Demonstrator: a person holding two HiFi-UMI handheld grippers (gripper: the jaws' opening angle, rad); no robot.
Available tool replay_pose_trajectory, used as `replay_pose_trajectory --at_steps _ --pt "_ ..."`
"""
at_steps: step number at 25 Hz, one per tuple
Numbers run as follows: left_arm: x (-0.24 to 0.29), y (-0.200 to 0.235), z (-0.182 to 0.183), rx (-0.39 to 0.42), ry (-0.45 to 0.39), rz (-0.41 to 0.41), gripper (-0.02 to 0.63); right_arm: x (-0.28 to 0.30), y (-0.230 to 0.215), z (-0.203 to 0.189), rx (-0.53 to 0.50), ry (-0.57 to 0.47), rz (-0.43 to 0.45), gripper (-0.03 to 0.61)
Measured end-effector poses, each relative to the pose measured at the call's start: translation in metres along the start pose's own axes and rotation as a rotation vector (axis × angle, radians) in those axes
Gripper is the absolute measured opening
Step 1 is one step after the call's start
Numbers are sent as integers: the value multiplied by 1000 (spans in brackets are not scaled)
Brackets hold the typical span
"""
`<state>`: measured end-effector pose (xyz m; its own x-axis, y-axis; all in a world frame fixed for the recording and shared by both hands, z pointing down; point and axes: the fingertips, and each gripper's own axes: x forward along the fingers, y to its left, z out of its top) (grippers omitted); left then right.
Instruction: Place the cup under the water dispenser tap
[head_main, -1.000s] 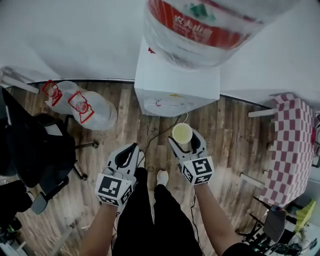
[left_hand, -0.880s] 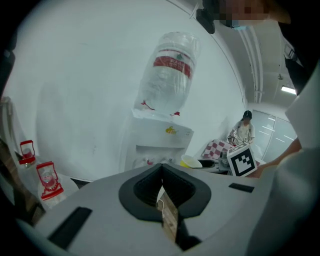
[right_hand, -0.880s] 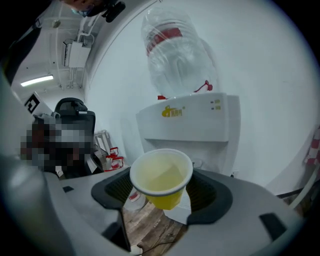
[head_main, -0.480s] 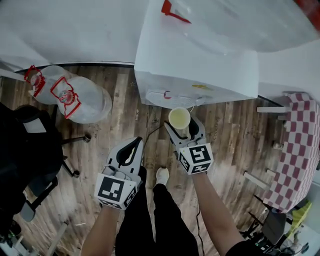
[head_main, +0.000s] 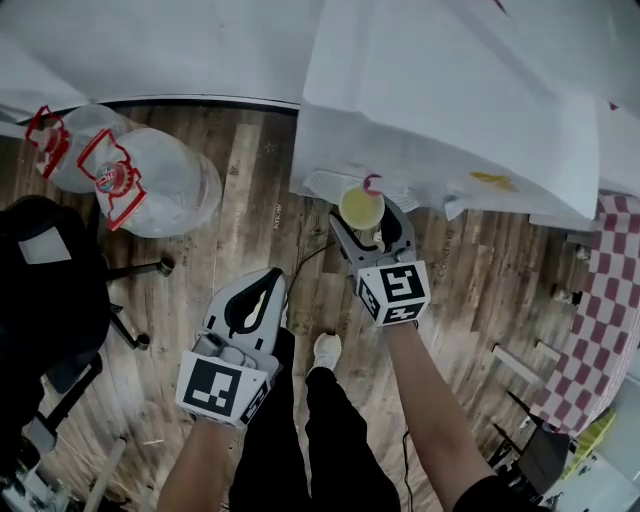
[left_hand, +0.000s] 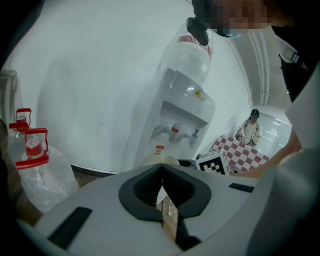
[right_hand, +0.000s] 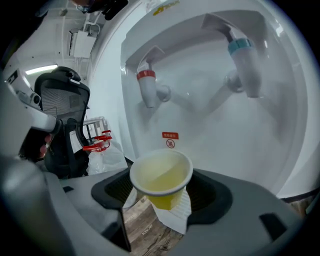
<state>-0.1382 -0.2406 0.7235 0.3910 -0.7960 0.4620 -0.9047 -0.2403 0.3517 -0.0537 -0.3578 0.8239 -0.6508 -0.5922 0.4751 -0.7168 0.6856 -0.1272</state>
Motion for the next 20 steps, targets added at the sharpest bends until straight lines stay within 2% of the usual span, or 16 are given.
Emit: replay_pose_trajectory --at_steps 15,20 --pt "2 26 -24 -14 14 16 14 36 -4 -9 -1 -28 -19 334" --pt "3 30 -28 -20 17 15 14 40 -2 -10 -31 -33 -33 334"
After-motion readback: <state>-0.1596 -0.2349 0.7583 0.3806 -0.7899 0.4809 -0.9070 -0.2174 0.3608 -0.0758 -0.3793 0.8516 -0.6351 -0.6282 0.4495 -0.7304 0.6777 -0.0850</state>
